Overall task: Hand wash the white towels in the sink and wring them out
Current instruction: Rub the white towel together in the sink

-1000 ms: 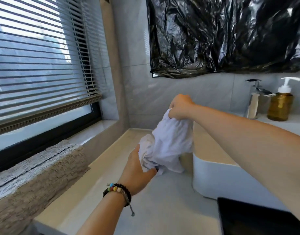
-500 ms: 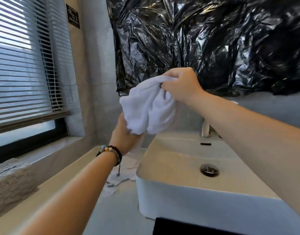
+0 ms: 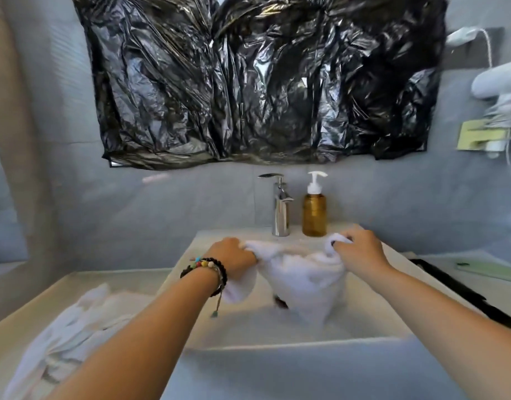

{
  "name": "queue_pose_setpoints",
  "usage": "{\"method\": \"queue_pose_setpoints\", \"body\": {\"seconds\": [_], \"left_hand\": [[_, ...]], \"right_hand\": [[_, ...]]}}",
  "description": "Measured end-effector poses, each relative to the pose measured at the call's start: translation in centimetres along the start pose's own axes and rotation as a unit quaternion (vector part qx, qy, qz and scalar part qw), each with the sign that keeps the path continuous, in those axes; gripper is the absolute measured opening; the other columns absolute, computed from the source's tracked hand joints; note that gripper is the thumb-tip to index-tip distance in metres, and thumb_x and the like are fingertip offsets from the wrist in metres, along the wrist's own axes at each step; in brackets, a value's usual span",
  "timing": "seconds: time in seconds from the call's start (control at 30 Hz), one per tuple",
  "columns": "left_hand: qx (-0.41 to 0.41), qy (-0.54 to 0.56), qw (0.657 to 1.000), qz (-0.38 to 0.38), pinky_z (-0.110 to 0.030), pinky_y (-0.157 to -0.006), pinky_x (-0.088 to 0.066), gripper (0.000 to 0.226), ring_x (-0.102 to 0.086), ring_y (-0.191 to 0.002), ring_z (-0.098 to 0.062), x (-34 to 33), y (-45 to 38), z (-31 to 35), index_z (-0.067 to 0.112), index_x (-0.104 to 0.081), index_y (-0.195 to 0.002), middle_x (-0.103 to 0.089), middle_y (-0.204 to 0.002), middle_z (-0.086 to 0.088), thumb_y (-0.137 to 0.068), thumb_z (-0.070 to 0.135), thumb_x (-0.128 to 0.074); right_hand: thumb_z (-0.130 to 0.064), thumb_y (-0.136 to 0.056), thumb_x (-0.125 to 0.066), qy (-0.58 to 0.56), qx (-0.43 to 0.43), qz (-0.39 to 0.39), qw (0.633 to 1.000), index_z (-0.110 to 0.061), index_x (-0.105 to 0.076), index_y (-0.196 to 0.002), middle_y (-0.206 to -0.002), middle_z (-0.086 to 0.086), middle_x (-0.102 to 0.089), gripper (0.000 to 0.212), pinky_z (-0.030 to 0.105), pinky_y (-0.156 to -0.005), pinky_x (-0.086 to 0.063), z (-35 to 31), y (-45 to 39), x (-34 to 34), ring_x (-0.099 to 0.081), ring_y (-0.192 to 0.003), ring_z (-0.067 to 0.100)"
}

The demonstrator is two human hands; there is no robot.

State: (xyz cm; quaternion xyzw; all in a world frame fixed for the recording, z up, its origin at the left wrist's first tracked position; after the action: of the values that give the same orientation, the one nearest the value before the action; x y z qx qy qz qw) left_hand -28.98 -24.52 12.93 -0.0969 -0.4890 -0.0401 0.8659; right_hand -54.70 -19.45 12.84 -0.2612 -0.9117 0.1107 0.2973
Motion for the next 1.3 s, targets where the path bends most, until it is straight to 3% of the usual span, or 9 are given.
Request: {"method": "queue_pose_setpoints", "body": {"seconds": [0.13,0.27,0.4,0.63,0.8,1.0,1.1,1.17,1.3], "left_hand": [[0.079,0.245,0.966,-0.014,-0.031,-0.077,-0.044,0.035,-0.062,-0.090,-0.028,-0.7,-1.4,-0.9,0.013,-0.069,-0.083,-0.069,-0.097,-0.012,-0.057,0.035,-0.062],[0.096,0.420,0.903,-0.001,-0.039,-0.081,-0.047,0.045,-0.067,-0.088,-0.032,-0.8,-3.8,-0.6,0.003,-0.071,-0.089,-0.072,-0.087,-0.016,-0.048,0.020,-0.060],[0.017,0.414,0.910,-0.009,-0.035,-0.071,-0.045,0.034,-0.061,-0.072,-0.026,-1.4,-4.1,1.0,0.009,-0.070,-0.079,-0.068,-0.073,-0.012,-0.047,0.015,-0.059],[-0.031,0.483,0.874,-0.049,-0.034,-0.070,-0.041,0.033,-0.053,-0.070,-0.025,-0.9,-3.5,1.7,-0.002,-0.065,-0.079,-0.060,-0.074,-0.015,-0.051,0.016,-0.063],[-0.045,0.577,0.811,-0.080,-0.021,-0.050,-0.041,0.018,-0.047,-0.051,-0.018,-0.7,-2.8,2.7,0.004,-0.062,-0.077,-0.052,-0.062,-0.004,-0.064,0.016,-0.056],[0.034,0.424,0.904,0.032,-0.038,-0.090,-0.042,0.075,-0.060,-0.099,-0.014,-1.1,-4.3,0.8,0.017,-0.045,-0.123,-0.062,-0.114,0.002,-0.070,0.060,-0.076],[0.108,0.452,0.866,-0.183,-0.047,-0.099,-0.037,0.107,-0.048,-0.129,-0.031,-3.8,-3.0,1.0,0.014,-0.033,-0.149,-0.049,-0.143,-0.013,-0.071,0.084,-0.056],[0.061,0.487,0.813,-0.313,-0.046,-0.097,-0.040,0.100,-0.055,-0.122,-0.030,-5.1,-1.7,2.7,0.013,-0.048,-0.145,-0.060,-0.134,-0.011,-0.076,0.086,-0.042],[-0.011,0.551,0.803,-0.226,-0.038,-0.096,-0.052,0.051,-0.066,-0.115,-0.022,-4.2,-1.7,3.8,0.015,-0.063,-0.131,-0.070,-0.122,-0.007,-0.096,0.051,-0.051]], "right_hand": [[-0.020,-0.055,-0.045,-0.051,-0.050,0.035,0.997,0.004,-0.057,-0.065,-0.061,0.007,-0.042,0.028,0.047,-0.062,-0.053,1.7,-2.3,0.5,-0.036,-0.061,0.023],[-0.009,-0.077,-0.053,0.005,-0.007,0.073,0.997,-0.007,-0.049,-0.063,-0.066,0.003,-0.042,0.014,0.032,-0.055,-0.037,-0.8,-3.5,0.1,-0.038,-0.072,0.026],[-0.014,-0.082,-0.065,0.019,0.106,0.047,0.993,-0.019,-0.050,-0.124,-0.124,0.002,-0.048,0.044,0.032,-0.091,-0.041,-3.4,-3.8,-2.5,-0.047,-0.112,0.021],[-0.039,-0.087,-0.066,-0.058,0.090,-0.275,0.956,-0.023,-0.063,-0.112,-0.106,-0.002,-0.068,0.030,0.027,-0.087,-0.048,-3.4,-2.1,-7.9,-0.062,-0.099,0.007],[-0.025,-0.088,-0.068,-0.105,0.164,-0.148,0.970,-0.003,-0.070,-0.082,-0.070,0.007,-0.058,0.023,0.024,-0.061,-0.037,-5.0,-3.2,-4.7,-0.047,-0.066,0.012],[-0.027,-0.088,-0.064,-0.153,0.188,0.067,0.968,0.001,-0.044,-0.055,-0.059,0.004,-0.026,0.047,0.031,-0.056,-0.018,-8.3,-3.9,-0.3,-0.025,-0.059,0.014],[-0.019,-0.089,-0.062,-0.202,0.161,0.138,0.956,-0.008,-0.033,-0.054,-0.055,-0.004,-0.020,0.047,0.030,-0.052,-0.015,-8.6,-3.1,-0.3,-0.019,-0.058,0.011],[-0.012,-0.087,-0.061,-0.220,0.142,0.103,0.960,-0.002,-0.044,-0.055,-0.055,-0.003,-0.029,0.038,0.029,-0.052,-0.021,-8.2,-2.7,-2.2,-0.026,-0.058,0.010],[-0.003,-0.085,-0.062,-0.210,0.082,-0.050,0.973,-0.010,-0.070,-0.071,-0.061,-0.008,-0.059,0.018,0.015,-0.055,-0.039,-6.5,-1.9,-5.2,-0.049,-0.061,0.005]]}}
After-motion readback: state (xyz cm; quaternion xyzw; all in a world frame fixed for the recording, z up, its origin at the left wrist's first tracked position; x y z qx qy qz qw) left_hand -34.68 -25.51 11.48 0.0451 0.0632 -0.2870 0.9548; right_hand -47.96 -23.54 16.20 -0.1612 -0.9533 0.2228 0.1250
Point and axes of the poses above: each hand's wrist, its own y-axis away from the middle knuckle, its own x-axis out of the back of the hand, z = x × y, the point moved 6 cm from there along -y, towards the middle knuckle
